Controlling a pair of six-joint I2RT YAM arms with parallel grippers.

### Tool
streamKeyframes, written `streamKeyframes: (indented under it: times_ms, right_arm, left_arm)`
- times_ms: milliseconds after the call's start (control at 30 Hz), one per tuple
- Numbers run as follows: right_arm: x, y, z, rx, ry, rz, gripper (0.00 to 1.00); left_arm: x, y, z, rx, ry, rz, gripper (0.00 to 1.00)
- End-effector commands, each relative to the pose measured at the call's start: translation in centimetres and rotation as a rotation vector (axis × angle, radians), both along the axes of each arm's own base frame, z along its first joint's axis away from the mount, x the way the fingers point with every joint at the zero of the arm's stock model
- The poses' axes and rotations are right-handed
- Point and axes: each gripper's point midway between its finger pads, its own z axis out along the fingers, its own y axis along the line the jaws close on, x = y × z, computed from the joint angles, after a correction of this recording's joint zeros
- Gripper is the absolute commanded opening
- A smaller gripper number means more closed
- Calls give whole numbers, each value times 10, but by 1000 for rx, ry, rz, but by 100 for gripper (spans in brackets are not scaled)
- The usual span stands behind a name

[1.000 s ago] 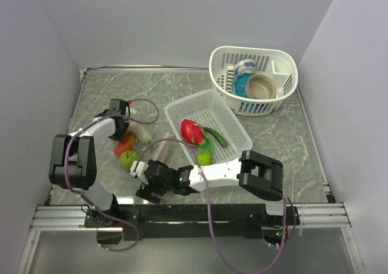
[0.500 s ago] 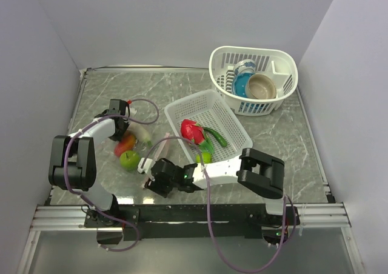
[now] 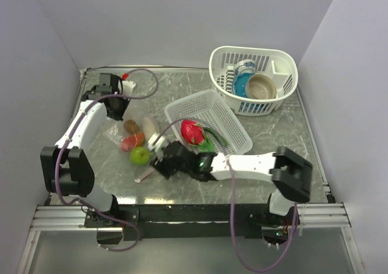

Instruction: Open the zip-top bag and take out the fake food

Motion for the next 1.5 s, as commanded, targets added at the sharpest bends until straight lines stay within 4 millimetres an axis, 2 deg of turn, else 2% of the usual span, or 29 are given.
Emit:
streamKeyframes:
  times_ms: [0,33,67,167,233,333,400,433,467,500,567,633,733,767,800,833,867,900,1000,1033,1067,1167,1200,1233,1333,1467]
  right_arm:
    - [78,-49,58,123,-104,-311,3]
    - [96,-67,68,117,-158,-426,2]
    - [105,-76,73,117,-177,-475,2]
    - [136,-115,76,78,-233,-670,0]
    - [152,-137,65,61,-213,-772,0]
    - [165,-168,39,33,-174,-903,0]
    - [166,-176,28,25,-159,-934,0]
    - [169,-180,20,2,-147,-941,6]
    - [169,-181,16,-10,-139,-941,67]
    - [168,-182,13,-19,-126,-950,100]
    - [166,-182,13,-12,-130,-943,100]
    - [163,-183,24,36,-140,-925,100]
    - [159,-181,45,95,-165,-905,100]
    - [156,-180,50,109,-177,-894,100]
    - [148,-172,67,149,-209,-857,100]
    - [141,-173,68,146,-229,-849,100]
    - [137,-171,72,133,-262,-832,100]
    - [122,-155,79,151,-284,-785,100]
    - [101,-135,82,148,-330,-718,93]
    - [87,-121,78,152,-323,-664,89]
    - [81,-111,74,165,-304,-623,80]
    - [68,-92,50,147,-257,-569,63]
    - [65,-86,37,134,-230,-556,57]
    - [62,-81,31,128,-219,-544,48]
    - [57,-65,16,121,-191,-496,47]
    - [49,-42,3,110,-174,-423,58]
  left_arm:
    - [-21,-34,45,-172,3,-64,1]
    - [-23,-37,48,-180,3,-70,1]
    - [-23,-38,56,-185,-11,-77,1]
    - [-30,-42,55,-185,6,-87,1]
    - [-32,-42,52,-179,6,-91,1]
    - [-34,-39,40,-148,10,-81,1]
    - [-35,-36,36,-122,7,-71,1]
    - [-34,-34,37,-114,-3,-65,1]
    - [-31,-31,37,-96,-15,-53,1]
    - [-28,-28,37,-83,-24,-46,1]
    - [-22,-24,34,-59,-47,-38,1]
    - [-18,-12,27,3,-55,-7,1]
    - [-11,1,4,77,-47,27,1]
    - [-14,5,-14,102,-12,27,1]
    - [-9,9,-19,125,-27,42,1]
    - [-9,11,-27,137,-19,45,1]
    - [-14,14,-44,150,19,48,1]
    - [-9,15,-49,155,6,55,1]
    - [-10,20,-77,183,54,65,1]
    - [-7,21,-81,195,51,73,1]
    - [-8,22,-93,202,78,75,1]
    - [-7,24,-109,218,102,83,1]
    - [-6,25,-112,220,106,86,1]
    - [-7,26,-116,228,114,87,1]
    - [-6,28,-120,241,112,89,1]
    - [-6,29,-123,246,116,88,1]
